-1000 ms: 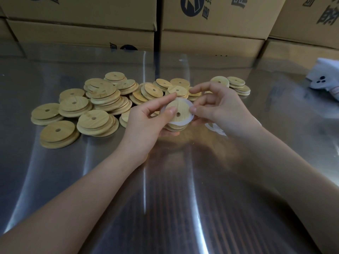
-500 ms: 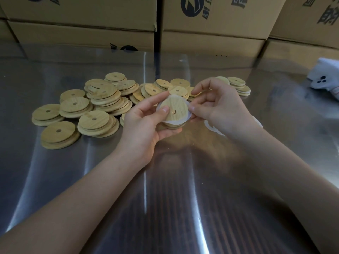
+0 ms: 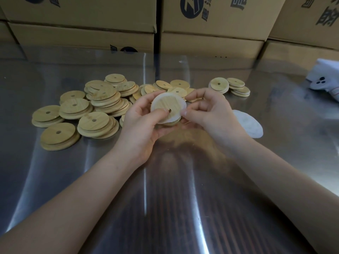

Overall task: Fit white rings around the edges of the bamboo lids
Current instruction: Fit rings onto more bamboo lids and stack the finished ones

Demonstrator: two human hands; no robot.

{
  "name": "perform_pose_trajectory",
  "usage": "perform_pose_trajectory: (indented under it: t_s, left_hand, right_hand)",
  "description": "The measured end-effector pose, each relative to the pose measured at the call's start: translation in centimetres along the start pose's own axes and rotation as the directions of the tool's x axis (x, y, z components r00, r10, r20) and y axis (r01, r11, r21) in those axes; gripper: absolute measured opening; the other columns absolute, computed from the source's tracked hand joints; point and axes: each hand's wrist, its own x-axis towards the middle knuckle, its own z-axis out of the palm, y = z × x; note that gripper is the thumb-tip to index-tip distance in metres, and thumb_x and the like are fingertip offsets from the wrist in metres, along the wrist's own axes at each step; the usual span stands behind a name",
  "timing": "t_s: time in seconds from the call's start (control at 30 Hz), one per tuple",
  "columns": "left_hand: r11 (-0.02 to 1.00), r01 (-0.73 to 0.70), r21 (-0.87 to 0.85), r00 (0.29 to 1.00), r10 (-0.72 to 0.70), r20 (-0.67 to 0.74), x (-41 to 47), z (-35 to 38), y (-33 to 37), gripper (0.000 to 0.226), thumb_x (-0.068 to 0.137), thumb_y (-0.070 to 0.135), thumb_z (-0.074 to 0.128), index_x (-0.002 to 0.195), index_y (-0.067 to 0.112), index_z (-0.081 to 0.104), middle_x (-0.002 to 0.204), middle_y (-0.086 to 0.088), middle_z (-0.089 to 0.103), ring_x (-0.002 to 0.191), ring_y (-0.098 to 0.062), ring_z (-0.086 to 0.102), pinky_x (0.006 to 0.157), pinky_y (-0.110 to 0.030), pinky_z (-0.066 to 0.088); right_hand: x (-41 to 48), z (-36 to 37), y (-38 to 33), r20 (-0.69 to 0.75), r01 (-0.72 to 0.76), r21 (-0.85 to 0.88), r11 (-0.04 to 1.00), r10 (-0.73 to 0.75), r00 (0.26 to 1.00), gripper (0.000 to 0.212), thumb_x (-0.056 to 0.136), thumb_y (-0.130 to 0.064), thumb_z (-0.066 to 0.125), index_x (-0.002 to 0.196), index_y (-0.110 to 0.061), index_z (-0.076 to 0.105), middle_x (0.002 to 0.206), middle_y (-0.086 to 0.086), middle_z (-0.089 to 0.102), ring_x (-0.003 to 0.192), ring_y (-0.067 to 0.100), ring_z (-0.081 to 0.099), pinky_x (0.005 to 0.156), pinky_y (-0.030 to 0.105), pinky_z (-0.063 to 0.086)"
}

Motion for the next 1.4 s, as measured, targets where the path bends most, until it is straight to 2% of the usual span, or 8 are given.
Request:
perform_pose_trajectory:
  t_s: [0.1, 0.17, 0.23, 0.37, 0.6, 0.83, 1.2, 1.4]
  left_hand:
    - [0.984, -0.056, 0.172, 0.998, 0.056, 0.003, 0.0, -0.1, -0.1, 0.026, 0.087, -0.004, 0.064, 0.101, 0.018, 0.062, 0.101, -0.004, 0.07, 0.097, -0.024, 0.07, 0.08, -0.047, 0.06]
    - [0.925, -0.163, 0.344, 0.986, 0.159, 0.039, -0.2, -0.1, -0.3, 0.025, 0.086, 0.002, 0.069, 0.095, 0.022, 0.059, 0.096, 0.001, 0.071, 0.088, -0.016, 0.07, 0.077, -0.04, 0.06]
    - [0.851, -0.246, 0.464, 0.968, 0.234, 0.084, -0.4, 0.0, -0.5, 0.028, 0.085, 0.006, 0.072, 0.099, 0.026, 0.058, 0.093, 0.002, 0.072, 0.081, -0.013, 0.071, 0.072, -0.033, 0.06]
    - [0.761, -0.321, 0.564, 0.943, 0.311, 0.118, -0.4, 0.1, -0.5, 0.035, 0.086, 0.005, 0.071, 0.108, 0.031, 0.063, 0.094, 0.002, 0.071, 0.087, -0.015, 0.069, 0.081, -0.039, 0.058]
    - [0.773, -0.316, 0.55, 0.947, 0.292, 0.133, -0.1, -0.1, -0.4, 0.042, 0.087, 0.001, 0.068, 0.108, 0.037, 0.068, 0.105, 0.016, 0.071, 0.096, -0.004, 0.068, 0.088, -0.027, 0.056]
    - [0.795, -0.297, 0.53, 0.955, 0.26, 0.144, 0.2, -0.2, -0.2, 0.043, 0.087, 0.0, 0.068, 0.1, 0.041, 0.069, 0.106, 0.019, 0.071, 0.099, -0.001, 0.067, 0.09, -0.031, 0.057]
    - [0.807, -0.295, 0.512, 0.954, 0.213, 0.213, 0.4, -0.5, -0.1, 0.045, 0.088, -0.002, 0.065, 0.102, 0.04, 0.071, 0.107, 0.022, 0.071, 0.104, 0.002, 0.065, 0.09, -0.029, 0.056]
    - [0.774, -0.321, 0.546, 0.942, 0.201, 0.268, 0.4, -0.4, 0.0, 0.04, 0.087, -0.005, 0.066, 0.108, 0.029, 0.071, 0.11, 0.017, 0.069, 0.108, 0.003, 0.062, 0.098, -0.029, 0.052]
  right_hand:
    - [0.1, -0.1, 0.2, -0.038, 0.038, -0.037, 0.999, -0.039, 0.999, 0.03, 0.083, 0.008, 0.069, 0.098, -0.014, 0.055, 0.068, 0.001, 0.064, 0.066, 0.019, 0.063, 0.068, 0.039, 0.06]
    - [0.1, -0.3, 0.2, -0.048, 0.079, -0.099, 0.992, -0.084, 0.995, 0.033, 0.082, 0.009, 0.068, 0.099, -0.016, 0.053, 0.07, -0.001, 0.063, 0.069, 0.023, 0.06, 0.077, 0.049, 0.058]
    - [0.1, -0.3, 0.1, -0.044, 0.143, -0.194, 0.97, -0.154, 0.987, 0.036, 0.081, 0.008, 0.069, 0.1, -0.017, 0.052, 0.072, -0.001, 0.062, 0.07, 0.025, 0.058, 0.08, 0.055, 0.055]
    - [0.1, -0.5, 0.0, -0.018, 0.208, -0.286, 0.935, -0.222, 0.975, 0.038, 0.079, 0.003, 0.069, 0.1, -0.024, 0.051, 0.071, -0.002, 0.062, 0.07, 0.031, 0.058, 0.078, 0.053, 0.054]
    - [0.7, -1.2, 0.0, -0.009, 0.102, -0.224, 0.969, -0.106, 0.994, 0.046, 0.078, 0.005, 0.069, 0.104, -0.024, 0.047, 0.067, -0.002, 0.064, 0.064, 0.017, 0.06, 0.06, 0.025, 0.048]
    - [1.0, -1.8, -0.2, 0.025, 0.032, -0.107, 0.994, -0.029, 0.999, 0.048, 0.077, 0.012, 0.067, 0.104, -0.02, 0.044, 0.063, 0.001, 0.065, 0.061, 0.018, 0.066, 0.074, 0.04, 0.06]
    - [0.8, -1.9, -0.8, 0.03, -0.068, -0.004, 0.998, 0.068, 0.997, 0.05, 0.075, 0.014, 0.07, 0.106, -0.014, 0.043, 0.059, 0.004, 0.066, 0.056, 0.021, 0.064, 0.06, 0.036, 0.06]
    - [0.8, -1.9, -0.9, 0.021, -0.162, 0.07, 0.984, 0.161, 0.987, 0.048, 0.077, 0.017, 0.063, 0.107, -0.013, 0.041, 0.057, 0.006, 0.063, 0.054, 0.02, 0.062, 0.055, 0.034, 0.059]
